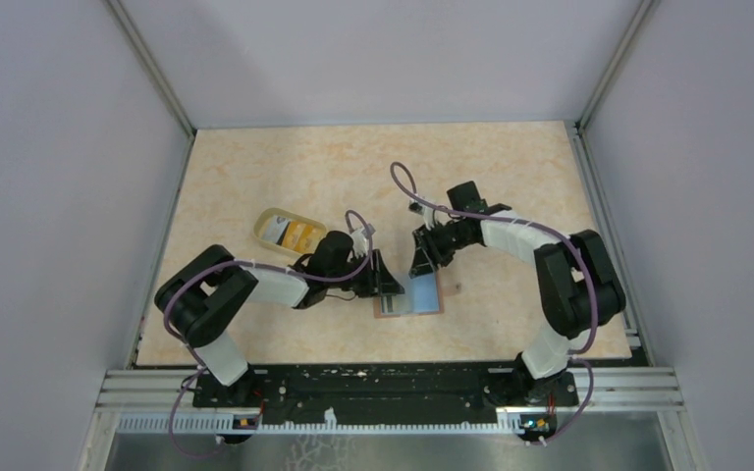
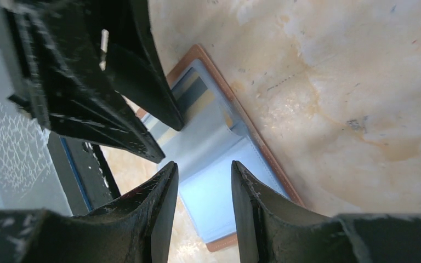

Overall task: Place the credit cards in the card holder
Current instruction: Insert the credit card into the card holder.

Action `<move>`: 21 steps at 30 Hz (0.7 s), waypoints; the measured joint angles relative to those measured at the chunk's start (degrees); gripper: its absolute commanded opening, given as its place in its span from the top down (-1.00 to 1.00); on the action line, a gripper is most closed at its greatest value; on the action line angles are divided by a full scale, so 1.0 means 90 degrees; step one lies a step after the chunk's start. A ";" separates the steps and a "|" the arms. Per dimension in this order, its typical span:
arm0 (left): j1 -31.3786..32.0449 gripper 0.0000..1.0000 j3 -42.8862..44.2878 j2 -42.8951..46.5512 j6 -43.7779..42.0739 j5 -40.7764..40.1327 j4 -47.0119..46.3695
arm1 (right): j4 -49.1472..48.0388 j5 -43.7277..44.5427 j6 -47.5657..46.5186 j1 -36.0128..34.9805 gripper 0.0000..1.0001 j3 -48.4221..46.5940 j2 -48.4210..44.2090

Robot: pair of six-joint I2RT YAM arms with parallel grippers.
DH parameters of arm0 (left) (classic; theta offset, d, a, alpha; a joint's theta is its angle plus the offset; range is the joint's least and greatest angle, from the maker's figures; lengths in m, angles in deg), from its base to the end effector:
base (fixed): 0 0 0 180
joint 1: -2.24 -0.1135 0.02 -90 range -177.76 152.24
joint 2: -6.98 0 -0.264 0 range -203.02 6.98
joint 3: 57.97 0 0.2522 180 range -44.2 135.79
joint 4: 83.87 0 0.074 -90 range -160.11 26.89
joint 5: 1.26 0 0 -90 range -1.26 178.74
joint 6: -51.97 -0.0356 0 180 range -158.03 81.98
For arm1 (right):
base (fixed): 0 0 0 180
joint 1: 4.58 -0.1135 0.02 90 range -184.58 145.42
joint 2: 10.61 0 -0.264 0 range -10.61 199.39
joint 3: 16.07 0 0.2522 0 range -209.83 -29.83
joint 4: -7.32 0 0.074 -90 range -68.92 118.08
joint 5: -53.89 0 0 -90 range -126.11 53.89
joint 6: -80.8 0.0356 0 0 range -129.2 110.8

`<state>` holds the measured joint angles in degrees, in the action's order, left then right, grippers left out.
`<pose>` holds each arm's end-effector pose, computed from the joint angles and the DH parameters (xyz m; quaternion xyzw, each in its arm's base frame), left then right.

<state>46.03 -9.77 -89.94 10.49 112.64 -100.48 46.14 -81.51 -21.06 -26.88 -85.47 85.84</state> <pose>0.2127 -0.2239 0.1294 0.0648 0.8595 -0.4670 0.1973 0.2816 0.1429 0.1708 -0.3421 0.8387 0.3934 0.1577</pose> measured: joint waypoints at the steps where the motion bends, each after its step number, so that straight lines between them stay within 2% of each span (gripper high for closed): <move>1: 0.0000 0.08 0.0010 -0.0049 0.0027 0.0034 -0.0075 | -0.0005 0.0002 0.0000 0.0034 0.18 0.0000 -0.0126; 10: 0.0053 0.03 0.0257 -0.0644 0.0299 0.0340 -0.0775 | -0.0027 -0.0131 0.0007 0.1005 0.18 0.0000 -0.0690; 21: 0.0274 -0.01 0.1064 -0.1350 0.0413 0.0605 -0.1134 | -0.0032 -0.0216 0.0005 0.1103 0.18 0.0000 -0.0865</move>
<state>48.50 -0.20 -102.10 14.20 118.09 -110.68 45.86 -83.46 -21.02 -16.96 -85.47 78.06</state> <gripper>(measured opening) 0.500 0.407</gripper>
